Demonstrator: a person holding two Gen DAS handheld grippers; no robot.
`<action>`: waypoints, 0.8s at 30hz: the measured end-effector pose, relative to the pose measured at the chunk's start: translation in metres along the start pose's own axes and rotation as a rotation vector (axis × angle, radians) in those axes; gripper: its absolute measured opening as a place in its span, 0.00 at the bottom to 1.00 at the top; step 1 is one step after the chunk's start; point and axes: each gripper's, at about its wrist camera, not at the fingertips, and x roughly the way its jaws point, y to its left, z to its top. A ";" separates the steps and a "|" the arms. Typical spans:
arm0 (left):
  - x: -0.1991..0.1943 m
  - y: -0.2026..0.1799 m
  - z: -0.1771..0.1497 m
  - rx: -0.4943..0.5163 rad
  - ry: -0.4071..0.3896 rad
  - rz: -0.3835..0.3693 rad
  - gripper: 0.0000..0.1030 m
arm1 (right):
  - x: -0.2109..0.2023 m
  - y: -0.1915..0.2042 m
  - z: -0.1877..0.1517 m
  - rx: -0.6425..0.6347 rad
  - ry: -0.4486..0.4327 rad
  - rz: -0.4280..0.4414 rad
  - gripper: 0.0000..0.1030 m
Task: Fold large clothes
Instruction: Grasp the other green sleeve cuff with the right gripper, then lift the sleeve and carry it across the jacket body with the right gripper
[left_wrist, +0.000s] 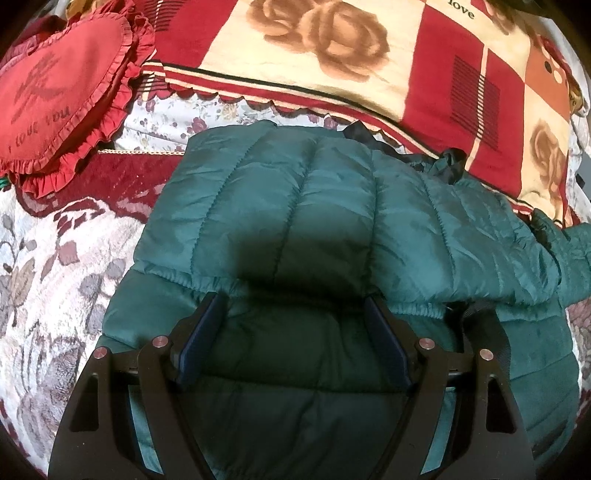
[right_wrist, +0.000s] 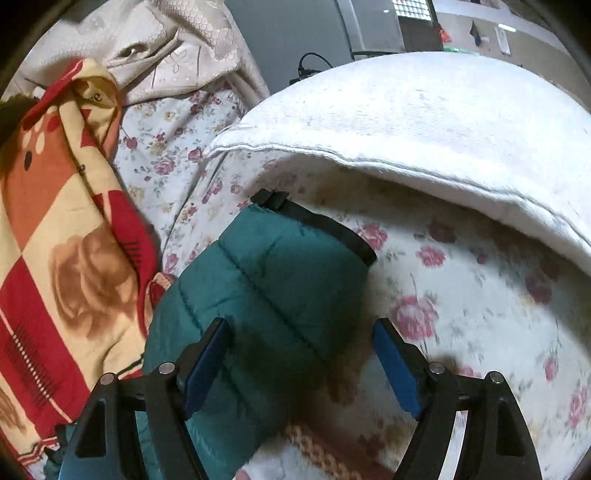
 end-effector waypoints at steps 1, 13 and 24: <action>0.000 0.000 0.000 0.001 0.000 0.001 0.77 | 0.003 0.002 0.001 -0.015 -0.005 -0.008 0.75; 0.001 0.000 0.000 0.000 0.002 -0.002 0.77 | -0.004 0.020 0.000 -0.130 -0.055 0.041 0.12; 0.002 0.001 -0.001 -0.003 -0.001 -0.005 0.77 | -0.066 0.069 -0.021 -0.248 -0.104 0.211 0.11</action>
